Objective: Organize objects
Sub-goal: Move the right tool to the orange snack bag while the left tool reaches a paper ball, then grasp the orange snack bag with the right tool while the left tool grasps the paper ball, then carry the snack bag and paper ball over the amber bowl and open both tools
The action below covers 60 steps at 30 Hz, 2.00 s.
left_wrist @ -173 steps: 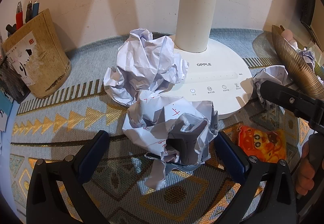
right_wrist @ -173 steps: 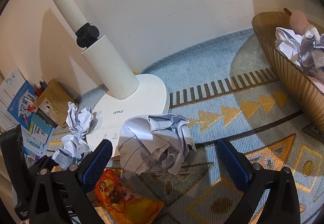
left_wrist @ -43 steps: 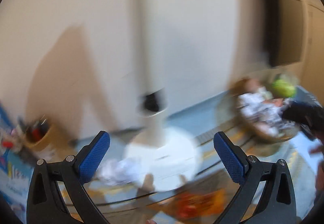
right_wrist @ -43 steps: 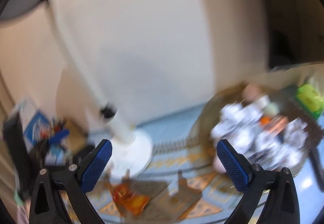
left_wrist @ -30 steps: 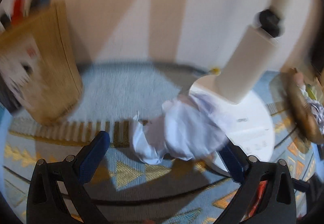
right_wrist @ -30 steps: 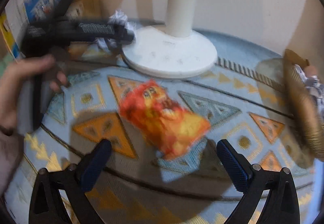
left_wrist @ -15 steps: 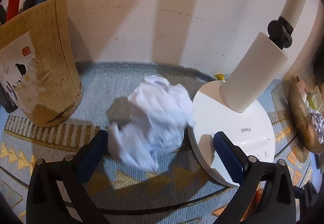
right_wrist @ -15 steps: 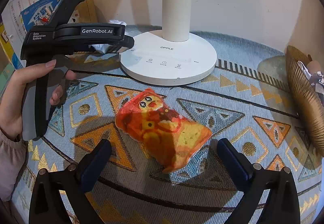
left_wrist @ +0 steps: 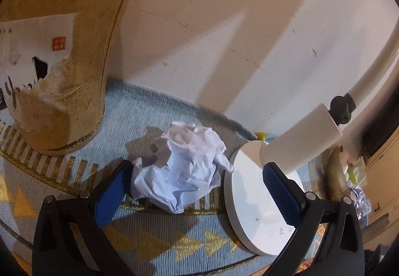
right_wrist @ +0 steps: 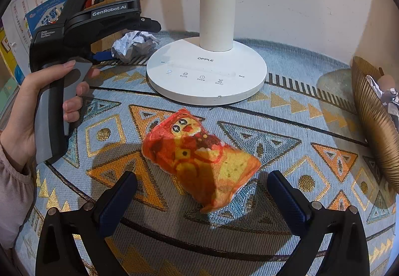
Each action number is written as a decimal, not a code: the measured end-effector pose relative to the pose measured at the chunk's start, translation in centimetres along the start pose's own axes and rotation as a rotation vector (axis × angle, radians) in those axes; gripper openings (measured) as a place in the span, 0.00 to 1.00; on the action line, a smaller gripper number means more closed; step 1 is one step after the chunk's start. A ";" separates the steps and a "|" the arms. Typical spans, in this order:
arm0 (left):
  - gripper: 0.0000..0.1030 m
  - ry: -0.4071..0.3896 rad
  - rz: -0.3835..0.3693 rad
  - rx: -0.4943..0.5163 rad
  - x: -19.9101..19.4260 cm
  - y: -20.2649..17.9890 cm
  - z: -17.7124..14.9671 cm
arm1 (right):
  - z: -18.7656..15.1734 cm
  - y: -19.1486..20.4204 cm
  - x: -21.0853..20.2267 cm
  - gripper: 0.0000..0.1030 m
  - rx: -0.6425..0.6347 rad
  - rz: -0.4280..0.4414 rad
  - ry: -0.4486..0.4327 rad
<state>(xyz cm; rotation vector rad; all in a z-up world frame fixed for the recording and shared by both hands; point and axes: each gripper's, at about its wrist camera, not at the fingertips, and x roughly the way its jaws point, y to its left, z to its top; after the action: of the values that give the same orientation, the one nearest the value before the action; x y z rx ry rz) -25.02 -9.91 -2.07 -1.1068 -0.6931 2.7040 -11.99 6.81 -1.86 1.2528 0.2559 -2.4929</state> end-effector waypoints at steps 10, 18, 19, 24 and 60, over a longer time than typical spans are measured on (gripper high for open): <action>0.52 -0.011 0.171 0.013 -0.1 -1.0 -0.3 | -0.2 0.4 -1.0 0.58 -0.001 0.016 -0.045; 0.52 -0.023 0.175 0.023 -0.9 -0.9 -1.3 | -0.8 -0.3 -1.7 0.35 0.031 0.092 -0.081; 0.52 -0.024 0.174 0.016 -1.1 -0.7 -1.4 | -1.0 -0.4 -1.9 0.34 0.040 0.112 -0.091; 0.52 -0.042 0.173 0.025 -1.9 -0.7 -2.1 | -1.4 -0.2 -2.8 0.33 0.029 0.158 -0.140; 0.56 -0.166 -0.230 0.698 -5.1 -31.4 -5.4 | 3.2 -26.8 -16.6 0.34 0.575 -0.195 -0.512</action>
<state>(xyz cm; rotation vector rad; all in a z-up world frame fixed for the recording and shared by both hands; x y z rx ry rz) -18.97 18.33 12.37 -0.5913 0.1215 2.5189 -15.28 34.29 13.60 0.7257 -0.5210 -3.0707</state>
